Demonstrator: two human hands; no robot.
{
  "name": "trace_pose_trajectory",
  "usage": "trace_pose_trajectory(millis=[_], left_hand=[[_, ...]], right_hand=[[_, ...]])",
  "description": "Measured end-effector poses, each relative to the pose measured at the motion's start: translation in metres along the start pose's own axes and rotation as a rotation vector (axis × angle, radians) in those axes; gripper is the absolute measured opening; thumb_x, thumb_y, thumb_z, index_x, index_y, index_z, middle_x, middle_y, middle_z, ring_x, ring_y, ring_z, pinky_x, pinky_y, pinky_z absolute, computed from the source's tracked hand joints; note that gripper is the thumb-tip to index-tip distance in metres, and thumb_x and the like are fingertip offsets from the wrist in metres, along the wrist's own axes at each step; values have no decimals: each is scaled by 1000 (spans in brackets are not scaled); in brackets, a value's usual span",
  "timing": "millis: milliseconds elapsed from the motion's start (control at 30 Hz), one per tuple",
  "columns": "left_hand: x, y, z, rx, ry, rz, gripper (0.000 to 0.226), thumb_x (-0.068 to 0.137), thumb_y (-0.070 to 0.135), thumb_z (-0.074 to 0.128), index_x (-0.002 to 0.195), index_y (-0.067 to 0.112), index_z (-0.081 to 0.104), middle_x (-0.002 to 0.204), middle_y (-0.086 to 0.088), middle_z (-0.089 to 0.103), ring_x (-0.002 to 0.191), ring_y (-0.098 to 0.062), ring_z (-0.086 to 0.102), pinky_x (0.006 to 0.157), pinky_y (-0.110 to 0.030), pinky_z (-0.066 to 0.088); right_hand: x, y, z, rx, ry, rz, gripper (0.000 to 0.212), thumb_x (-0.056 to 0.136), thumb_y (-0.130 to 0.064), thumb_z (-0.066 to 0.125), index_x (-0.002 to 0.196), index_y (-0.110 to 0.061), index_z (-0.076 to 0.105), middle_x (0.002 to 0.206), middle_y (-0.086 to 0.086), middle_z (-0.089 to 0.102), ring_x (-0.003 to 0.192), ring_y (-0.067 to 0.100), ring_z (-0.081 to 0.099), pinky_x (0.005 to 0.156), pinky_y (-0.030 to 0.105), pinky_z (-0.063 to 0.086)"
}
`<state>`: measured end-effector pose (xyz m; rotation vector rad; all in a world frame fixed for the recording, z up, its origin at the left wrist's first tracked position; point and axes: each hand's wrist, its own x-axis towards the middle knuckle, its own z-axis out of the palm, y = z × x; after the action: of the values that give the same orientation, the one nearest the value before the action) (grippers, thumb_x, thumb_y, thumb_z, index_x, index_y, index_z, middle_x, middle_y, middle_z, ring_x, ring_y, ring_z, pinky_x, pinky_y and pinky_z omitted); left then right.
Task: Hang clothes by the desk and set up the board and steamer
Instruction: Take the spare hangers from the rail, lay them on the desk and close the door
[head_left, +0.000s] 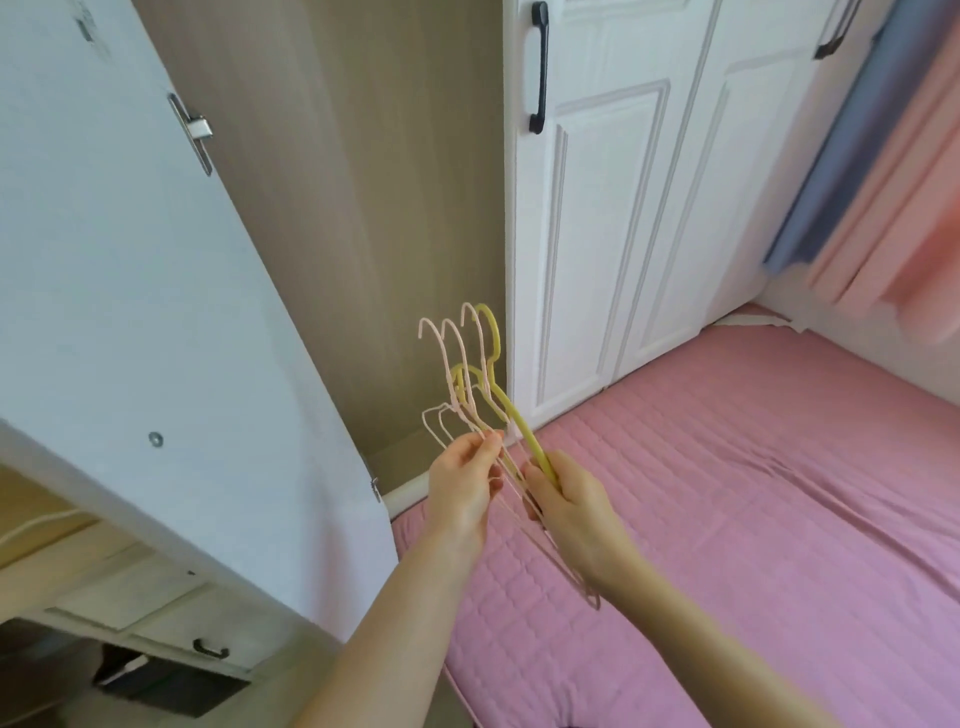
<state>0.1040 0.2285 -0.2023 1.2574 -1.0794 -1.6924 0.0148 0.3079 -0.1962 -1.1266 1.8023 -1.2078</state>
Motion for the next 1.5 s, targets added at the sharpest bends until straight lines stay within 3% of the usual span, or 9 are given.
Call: trace_pose_trajectory(millis=[200, 367, 700, 900, 1033, 1200, 1300, 1367, 1500], left_hand=[[-47, -20, -18, 34, -103, -118, 15, 97, 16, 52, 93, 7, 63, 71, -3, 54, 65, -14, 49, 66, -28, 42], [-75, -33, -41, -62, -107, -250, 16, 98, 14, 48, 98, 3, 61, 77, -8, 57, 65, -15, 53, 64, -27, 45], [-100, -38, -74, -497, -12, -449, 15, 95, 5, 52, 105, -1, 62, 97, -17, 64, 92, -24, 64, 90, -33, 52], [-143, -47, -80, -775, -85, -444, 27, 81, -8, 46, 106, -5, 57, 100, -23, 64, 88, -28, 65, 93, -35, 50], [-177, -66, -79, -874, -124, -444, 47, 72, -8, 45, 118, -6, 52, 120, -24, 60, 108, -32, 63, 97, -34, 49], [-233, -93, -69, -854, -203, -401, 54, 70, -12, 35, 120, -3, 53, 107, -17, 68, 105, -26, 66, 94, -31, 50], [-262, -105, -66, -803, -214, -339, 53, 78, -19, 31, 123, 1, 52, 112, -15, 65, 117, -27, 59, 107, -36, 41], [-278, -108, -65, -724, -190, -285, 46, 83, -22, 33, 114, 4, 55, 107, -12, 66, 113, -25, 61, 109, -37, 37], [-302, -106, -65, -602, -122, -212, 44, 82, -26, 38, 106, 6, 56, 97, -10, 66, 96, -21, 64, 92, -30, 45]], right_hand=[[-61, 14, 15, -52, 45, 40, 33, 96, -37, 51, 70, -17, 51, 62, -5, 50, 55, 10, 41, 53, 28, 36], [-100, 27, 27, -113, 69, 44, 32, 95, -29, 53, 69, -11, 46, 60, -6, 44, 55, 10, 38, 53, 29, 34], [-163, 31, 22, -31, -108, -9, 28, 97, -26, 49, 86, -2, 56, 65, -3, 49, 61, 13, 46, 59, 36, 42], [-204, 44, 4, -6, -238, -22, 23, 97, -19, 50, 91, 2, 56, 66, -5, 50, 59, 10, 45, 59, 29, 39], [-234, 54, -14, -39, -347, -5, 17, 97, -16, 50, 86, -6, 55, 68, -7, 53, 60, 6, 47, 60, 22, 40], [-271, 75, -36, -104, -485, 32, 12, 92, -21, 51, 89, -11, 56, 68, -5, 64, 66, 15, 58, 71, 39, 52], [-288, 81, -45, -162, -523, 51, 9, 91, -16, 53, 85, -17, 59, 75, -4, 70, 75, 16, 63, 84, 43, 51], [-296, 81, -49, -206, -553, 66, 8, 89, -15, 55, 84, -18, 60, 77, -3, 69, 74, 16, 63, 81, 45, 52], [-309, 77, -46, -302, -612, 76, 7, 85, -22, 62, 90, -18, 64, 84, 4, 71, 73, 19, 62, 79, 46, 53]])
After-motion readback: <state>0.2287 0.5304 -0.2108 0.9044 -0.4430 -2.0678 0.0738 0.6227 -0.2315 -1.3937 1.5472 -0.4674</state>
